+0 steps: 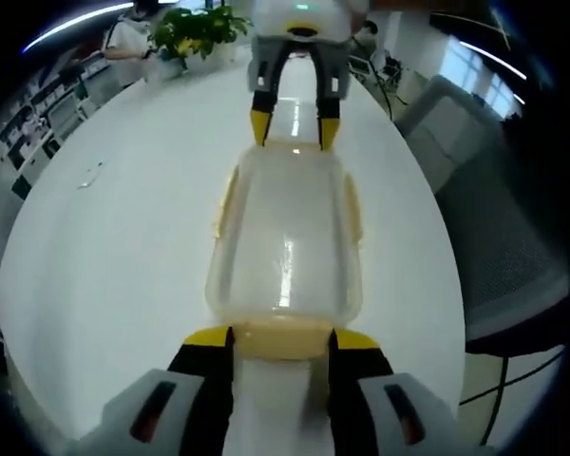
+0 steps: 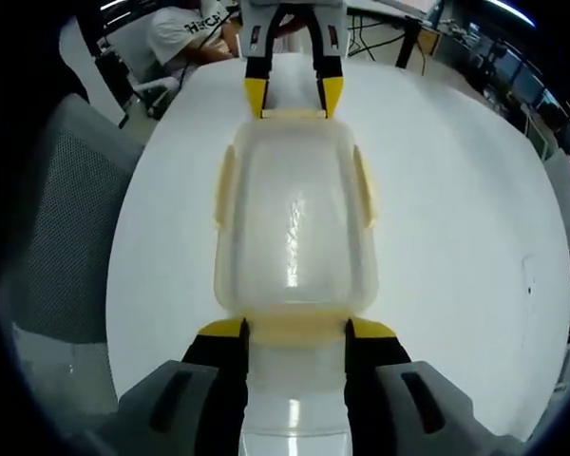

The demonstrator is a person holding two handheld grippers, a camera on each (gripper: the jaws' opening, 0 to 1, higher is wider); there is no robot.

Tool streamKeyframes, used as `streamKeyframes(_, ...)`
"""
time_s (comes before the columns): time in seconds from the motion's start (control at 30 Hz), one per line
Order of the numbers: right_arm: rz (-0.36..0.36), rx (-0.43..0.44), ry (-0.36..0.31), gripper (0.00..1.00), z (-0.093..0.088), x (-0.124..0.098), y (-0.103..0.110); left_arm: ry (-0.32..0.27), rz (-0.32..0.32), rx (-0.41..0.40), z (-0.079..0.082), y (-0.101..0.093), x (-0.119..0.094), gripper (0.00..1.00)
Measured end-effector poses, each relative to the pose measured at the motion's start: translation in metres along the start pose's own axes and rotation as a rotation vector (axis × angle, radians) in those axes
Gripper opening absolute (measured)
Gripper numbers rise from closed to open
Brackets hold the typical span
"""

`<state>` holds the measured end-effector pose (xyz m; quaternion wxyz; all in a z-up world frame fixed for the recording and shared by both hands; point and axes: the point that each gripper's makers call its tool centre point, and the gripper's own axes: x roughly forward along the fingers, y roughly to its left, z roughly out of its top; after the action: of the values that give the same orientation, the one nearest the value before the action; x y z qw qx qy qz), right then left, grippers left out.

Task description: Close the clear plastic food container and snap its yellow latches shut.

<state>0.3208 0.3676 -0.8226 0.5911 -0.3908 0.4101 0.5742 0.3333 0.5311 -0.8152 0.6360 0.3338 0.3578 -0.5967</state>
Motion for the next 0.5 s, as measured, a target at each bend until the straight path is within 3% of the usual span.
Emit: streamKeyframes(0.5, -0.049, -0.033, 0.019, 0.36, 0.004, -0.031, -0.01, -0.006, 0.051, -0.003, 0.019, 0.006, -0.014, 0.33)
